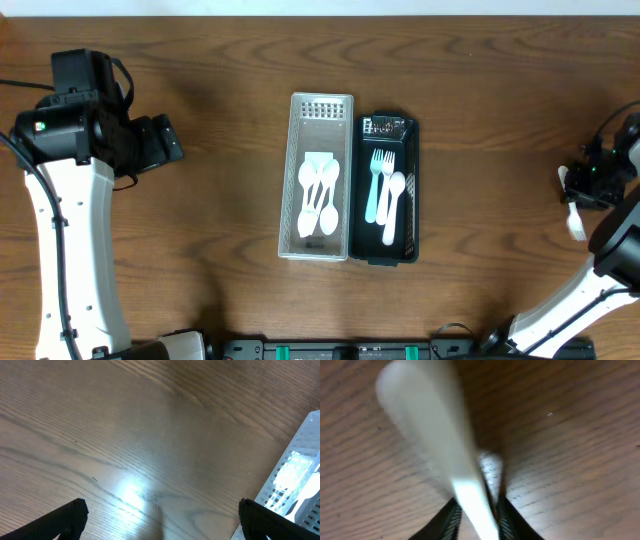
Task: Pack container
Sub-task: 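Carry the white fork over the black basket and release it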
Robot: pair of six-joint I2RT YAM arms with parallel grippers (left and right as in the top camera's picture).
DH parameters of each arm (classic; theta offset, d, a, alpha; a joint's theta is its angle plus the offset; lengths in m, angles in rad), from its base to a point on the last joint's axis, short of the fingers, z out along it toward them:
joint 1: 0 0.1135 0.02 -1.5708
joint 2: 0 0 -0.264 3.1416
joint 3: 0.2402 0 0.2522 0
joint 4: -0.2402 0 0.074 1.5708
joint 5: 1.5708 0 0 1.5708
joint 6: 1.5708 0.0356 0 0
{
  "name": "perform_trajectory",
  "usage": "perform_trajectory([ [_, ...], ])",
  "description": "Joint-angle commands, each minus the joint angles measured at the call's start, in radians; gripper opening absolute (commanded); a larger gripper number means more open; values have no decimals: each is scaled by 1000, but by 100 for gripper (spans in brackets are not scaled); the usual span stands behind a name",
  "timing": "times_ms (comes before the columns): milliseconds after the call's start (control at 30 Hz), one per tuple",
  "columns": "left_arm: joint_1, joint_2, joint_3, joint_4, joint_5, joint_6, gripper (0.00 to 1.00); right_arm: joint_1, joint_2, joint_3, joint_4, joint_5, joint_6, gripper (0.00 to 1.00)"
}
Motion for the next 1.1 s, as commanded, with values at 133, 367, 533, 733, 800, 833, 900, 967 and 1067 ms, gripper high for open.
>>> perform_trajectory([
  [133, 2, 2, -8, -3, 7, -3, 98, 15, 16, -16, 5, -34, -5, 16],
  [367, 2, 2, -8, -3, 7, -3, 98, 15, 16, -16, 6, -35, -5, 15],
  [533, 2, 2, -8, -3, 7, -3, 98, 16, 16, -16, 10, -56, -5, 14],
  [733, 2, 2, -8, -3, 7, -2, 98, 24, 5, -15, 8, -56, 63, 4],
  [800, 2, 2, -8, -3, 7, -2, 98, 37, -19, -13, 2, -56, 79, 2],
  [833, 2, 2, -8, -3, 7, -2, 98, 45, -36, -10, 0, -56, 88, 1],
  [900, 2, 2, -8, -3, 7, -3, 98, 74, -88, 2, -7, -65, 93, 1],
  [967, 2, 2, -8, -3, 7, -3, 98, 111, -157, 13, -10, -76, 108, 1],
  [1067, 2, 2, -8, -3, 7, -3, 98, 191, -285, 27, -24, -76, 132, 1],
])
